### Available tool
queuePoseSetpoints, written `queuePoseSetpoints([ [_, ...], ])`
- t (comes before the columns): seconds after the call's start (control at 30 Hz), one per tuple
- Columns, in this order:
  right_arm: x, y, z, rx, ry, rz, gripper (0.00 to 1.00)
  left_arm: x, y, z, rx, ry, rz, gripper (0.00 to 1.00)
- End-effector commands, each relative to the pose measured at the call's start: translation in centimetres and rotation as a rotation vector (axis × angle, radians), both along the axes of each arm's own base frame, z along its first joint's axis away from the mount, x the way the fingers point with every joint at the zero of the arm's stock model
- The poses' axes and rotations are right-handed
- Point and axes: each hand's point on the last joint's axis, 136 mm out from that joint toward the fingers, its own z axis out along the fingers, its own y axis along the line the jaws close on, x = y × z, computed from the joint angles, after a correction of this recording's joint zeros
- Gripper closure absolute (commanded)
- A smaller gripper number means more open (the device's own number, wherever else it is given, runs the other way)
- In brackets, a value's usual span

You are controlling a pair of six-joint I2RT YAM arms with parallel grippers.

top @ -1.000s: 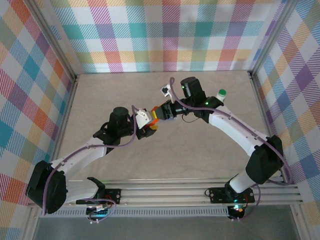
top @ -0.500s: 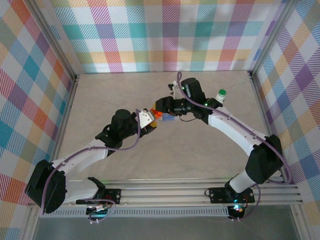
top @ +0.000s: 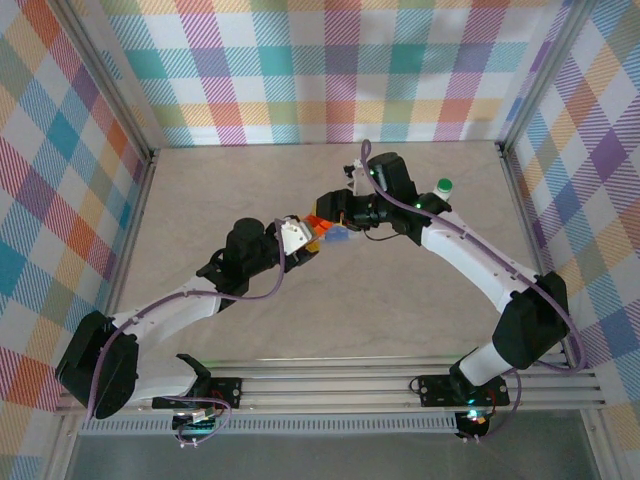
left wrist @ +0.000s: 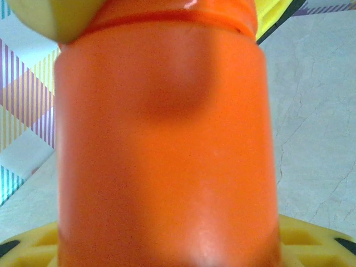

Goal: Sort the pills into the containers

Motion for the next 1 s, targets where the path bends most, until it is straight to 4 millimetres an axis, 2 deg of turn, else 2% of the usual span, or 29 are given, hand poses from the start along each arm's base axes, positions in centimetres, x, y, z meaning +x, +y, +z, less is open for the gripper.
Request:
queuePoseSetpoints([
  [0.0, 3.3, -1.6, -1.2, -0.101, -0.082, -0.134, 0.47, -6.4, -5.5, 6.9, -0.151, -0.233, -0.389, 1.00],
  [0.33, 4.2, -2.4, -0.7, -0.150, -0.143, -0.170, 0.41, -6.7, -6.0, 6.6, -0.177, -0.199, -0.415, 1.00],
  [0.47, 4.3, -3.3, 0.9, -0.175, -0.208, -0.189, 0.41, -6.5, -6.1, 6.0, -0.171, -0.179, -0.410, 1.00],
  [0.6, 4.4, -5.1, 3.3, -0.191, -0.285, -0.224, 0.40, -6.0, -6.2, 5.0, -0.158, -0.154, -0.395, 1.00],
  [0.73, 4.8, -8.8, 5.8, -0.206, -0.369, -0.301, 0.38, -5.6, -6.4, 4.1, -0.158, -0.129, -0.386, 1.00],
  [0.83, 3.8, -10.2, 8.2, -0.177, -0.504, -0.289, 0.37, -5.1, -6.3, 3.8, -0.156, -0.116, -0.369, 1.00],
  [0.9, 1.9, -9.5, 9.8, -0.132, -0.647, -0.191, 0.36, -4.7, -6.0, 3.9, -0.162, -0.110, -0.352, 1.00],
  [0.97, -0.3, -8.6, 10.2, -0.082, -0.768, -0.073, 0.34, -4.2, -5.6, 3.9, -0.171, -0.098, -0.336, 1.00],
])
